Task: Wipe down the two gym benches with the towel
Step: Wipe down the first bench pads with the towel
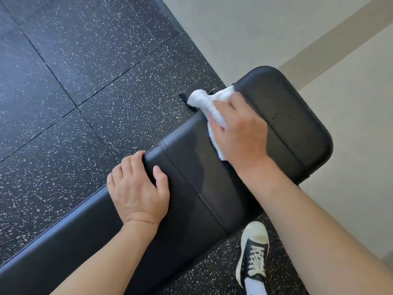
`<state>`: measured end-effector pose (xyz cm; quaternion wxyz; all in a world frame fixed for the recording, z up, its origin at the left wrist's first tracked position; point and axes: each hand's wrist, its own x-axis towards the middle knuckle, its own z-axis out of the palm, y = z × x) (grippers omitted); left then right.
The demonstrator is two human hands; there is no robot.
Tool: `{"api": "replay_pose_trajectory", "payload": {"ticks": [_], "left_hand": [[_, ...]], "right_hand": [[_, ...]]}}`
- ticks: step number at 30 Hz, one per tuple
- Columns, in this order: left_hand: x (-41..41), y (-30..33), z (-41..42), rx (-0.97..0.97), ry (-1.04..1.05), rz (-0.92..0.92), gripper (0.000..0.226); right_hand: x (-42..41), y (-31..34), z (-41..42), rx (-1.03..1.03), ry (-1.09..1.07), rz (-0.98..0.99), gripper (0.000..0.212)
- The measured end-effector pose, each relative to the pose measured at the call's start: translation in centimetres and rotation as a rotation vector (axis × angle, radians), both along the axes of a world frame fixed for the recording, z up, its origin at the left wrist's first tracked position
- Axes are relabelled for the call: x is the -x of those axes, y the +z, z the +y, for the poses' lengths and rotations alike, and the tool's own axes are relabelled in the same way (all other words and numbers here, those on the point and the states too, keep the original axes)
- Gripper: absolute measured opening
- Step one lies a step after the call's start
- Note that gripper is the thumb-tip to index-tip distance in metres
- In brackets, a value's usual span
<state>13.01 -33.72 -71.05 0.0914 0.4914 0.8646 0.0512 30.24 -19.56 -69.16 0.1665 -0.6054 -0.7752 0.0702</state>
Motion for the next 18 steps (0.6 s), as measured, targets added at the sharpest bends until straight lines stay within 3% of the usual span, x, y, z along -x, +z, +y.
{"api": "replay_pose_trajectory", "payload": {"ticks": [2,5,12,16,18], "left_hand": [[0.0,0.1,0.0,0.0,0.003,-0.006,0.055],[-0.1,0.2,0.1,0.002,-0.001,-0.009,0.055],[-0.1,0.0,0.1,-0.008,0.005,-0.012,0.056],[0.0,-0.1,-0.1,-0.012,-0.003,-0.005,0.056],[0.0,0.1,0.0,-0.019,-0.009,-0.006,0.055]], "right_hand": [[-2.8,0.4,1.8,-0.009,-0.147,0.076,0.015],[-0.2,0.4,2.0,0.048,-0.219,0.066,0.011],[10.0,-0.6,-0.6,0.155,0.163,-0.062,0.009],[5.7,-0.2,-5.2,0.032,0.224,0.151,0.003],[0.5,-0.3,-8.4,-0.003,0.269,0.136,0.02]]}}
